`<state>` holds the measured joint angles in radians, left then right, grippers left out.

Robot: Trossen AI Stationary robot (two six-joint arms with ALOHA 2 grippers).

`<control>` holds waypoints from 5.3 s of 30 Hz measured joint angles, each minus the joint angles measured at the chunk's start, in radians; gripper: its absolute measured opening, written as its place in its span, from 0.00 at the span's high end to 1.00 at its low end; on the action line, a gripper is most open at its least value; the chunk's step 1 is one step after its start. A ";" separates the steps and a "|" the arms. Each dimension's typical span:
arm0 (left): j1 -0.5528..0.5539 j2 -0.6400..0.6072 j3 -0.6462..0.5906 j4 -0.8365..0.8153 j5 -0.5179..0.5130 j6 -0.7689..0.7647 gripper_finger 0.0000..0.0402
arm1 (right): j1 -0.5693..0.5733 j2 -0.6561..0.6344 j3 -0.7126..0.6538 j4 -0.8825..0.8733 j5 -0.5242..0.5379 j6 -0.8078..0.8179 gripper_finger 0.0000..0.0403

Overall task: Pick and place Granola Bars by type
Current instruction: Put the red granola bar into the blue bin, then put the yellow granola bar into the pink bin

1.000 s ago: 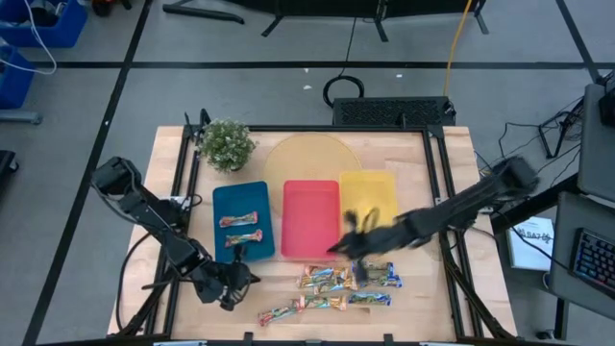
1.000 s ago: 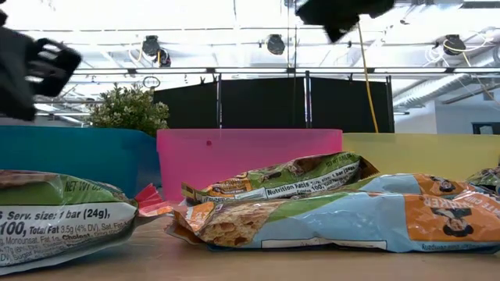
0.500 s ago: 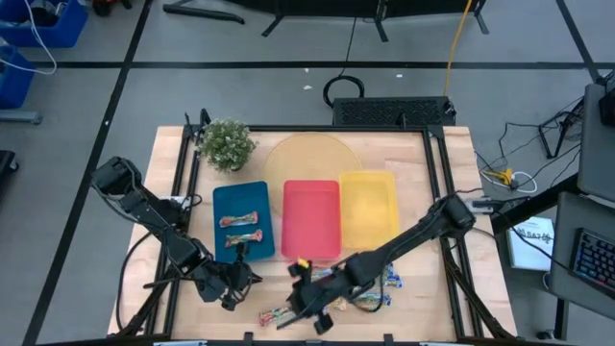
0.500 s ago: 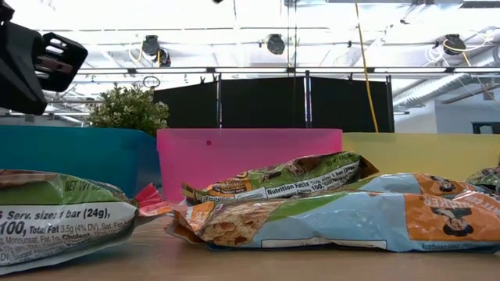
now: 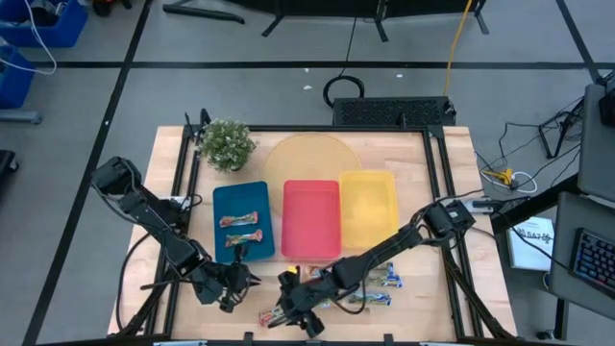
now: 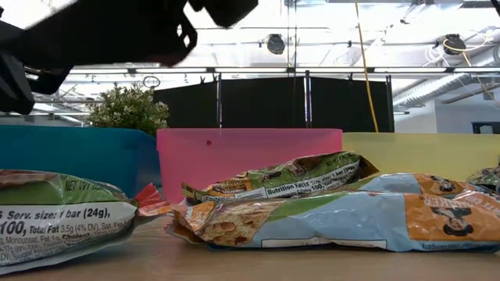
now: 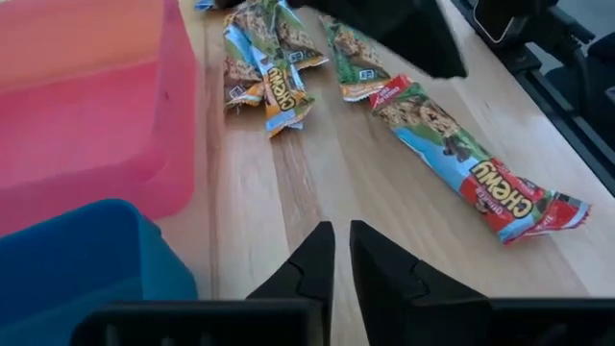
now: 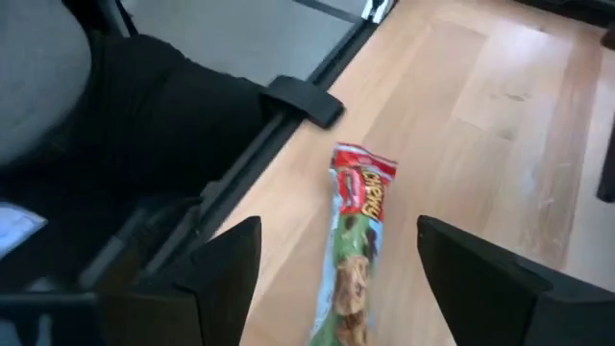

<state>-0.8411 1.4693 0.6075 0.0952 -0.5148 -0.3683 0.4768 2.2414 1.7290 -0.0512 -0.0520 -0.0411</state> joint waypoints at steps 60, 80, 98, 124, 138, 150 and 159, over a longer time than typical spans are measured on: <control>-0.208 -0.124 0.073 0.092 -0.010 0.097 0.94 | -0.029 -0.144 -0.118 0.111 0.265 -0.153 0.87; -0.322 -0.068 0.073 0.033 -0.143 0.006 0.94 | -0.426 -0.177 -0.117 0.265 -0.196 -0.121 0.88; -0.304 -0.068 0.073 0.028 -0.142 0.027 0.94 | -0.474 0.050 -0.117 0.486 -0.252 -0.023 0.88; -0.302 -0.068 0.073 0.035 -0.142 0.024 0.94 | -0.489 0.065 -0.117 0.423 -0.266 0.022 0.83; -0.302 -0.068 0.073 0.035 -0.142 0.026 0.94 | -0.487 0.012 -0.118 0.392 -0.268 0.019 0.69; -0.302 -0.068 0.072 0.026 -0.142 -0.002 0.94 | -0.426 -0.432 -0.117 -0.196 -0.261 -0.071 0.82; -0.282 -0.068 0.072 0.027 -0.194 0.000 0.94 | -0.279 -0.792 -0.318 -0.292 -0.158 -0.129 0.98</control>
<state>-1.1233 1.4017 0.6800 0.1226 -0.7090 -0.3686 0.1976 1.4492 1.4114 -0.3435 -0.2097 -0.1701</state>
